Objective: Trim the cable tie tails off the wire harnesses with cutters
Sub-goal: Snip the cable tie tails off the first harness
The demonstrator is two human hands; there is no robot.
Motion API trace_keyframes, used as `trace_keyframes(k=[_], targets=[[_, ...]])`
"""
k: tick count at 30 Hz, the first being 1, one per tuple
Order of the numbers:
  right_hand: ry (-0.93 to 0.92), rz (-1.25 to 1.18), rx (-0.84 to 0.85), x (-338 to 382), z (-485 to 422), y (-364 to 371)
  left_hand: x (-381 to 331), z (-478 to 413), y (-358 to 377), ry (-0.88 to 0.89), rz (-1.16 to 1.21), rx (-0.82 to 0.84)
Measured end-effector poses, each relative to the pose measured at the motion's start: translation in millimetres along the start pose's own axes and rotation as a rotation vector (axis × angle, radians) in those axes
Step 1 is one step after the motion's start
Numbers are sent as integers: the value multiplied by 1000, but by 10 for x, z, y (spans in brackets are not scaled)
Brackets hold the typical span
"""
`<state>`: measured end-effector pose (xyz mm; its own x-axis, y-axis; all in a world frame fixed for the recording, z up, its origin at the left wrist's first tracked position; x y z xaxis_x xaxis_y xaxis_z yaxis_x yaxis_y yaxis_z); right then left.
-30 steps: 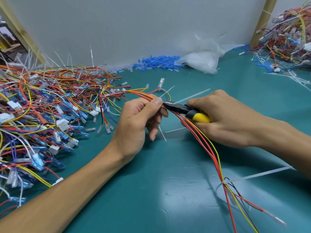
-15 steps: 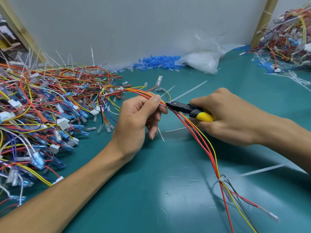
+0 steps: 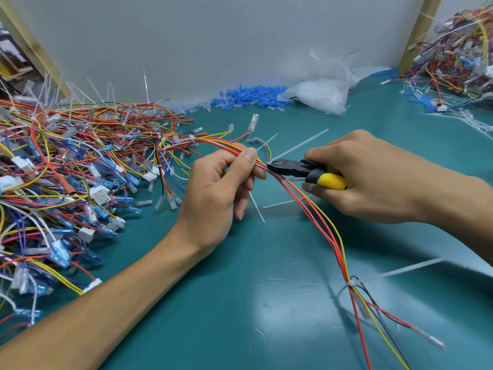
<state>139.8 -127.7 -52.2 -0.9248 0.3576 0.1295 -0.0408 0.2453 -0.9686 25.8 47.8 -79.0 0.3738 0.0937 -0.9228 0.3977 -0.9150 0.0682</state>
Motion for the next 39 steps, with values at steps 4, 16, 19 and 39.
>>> trace_keyframes(k=[4,16,19,39], targets=[[-1,20,5,-7,10,-5,9,5,5,26,-48,6],[37,-46,44,22,10,52,30,11,4,44,-96,22],[31,-37,50,28,7,36,31,20,14,49,-94,27],[30,-90,112,125,13,5,-1,27,15,60,-85,53]])
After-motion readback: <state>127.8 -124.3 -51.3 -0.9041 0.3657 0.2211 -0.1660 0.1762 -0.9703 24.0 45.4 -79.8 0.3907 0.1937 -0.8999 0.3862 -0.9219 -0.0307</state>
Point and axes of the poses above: each hand's wrist, its own z-axis away from the middle knuckle, its own y-axis out of the palm, x = y × z, the point moved 4 cm from there along -z, towards the middle knuckle, and after that the axes turned 7 degrees about z, right-handed, at the moved point
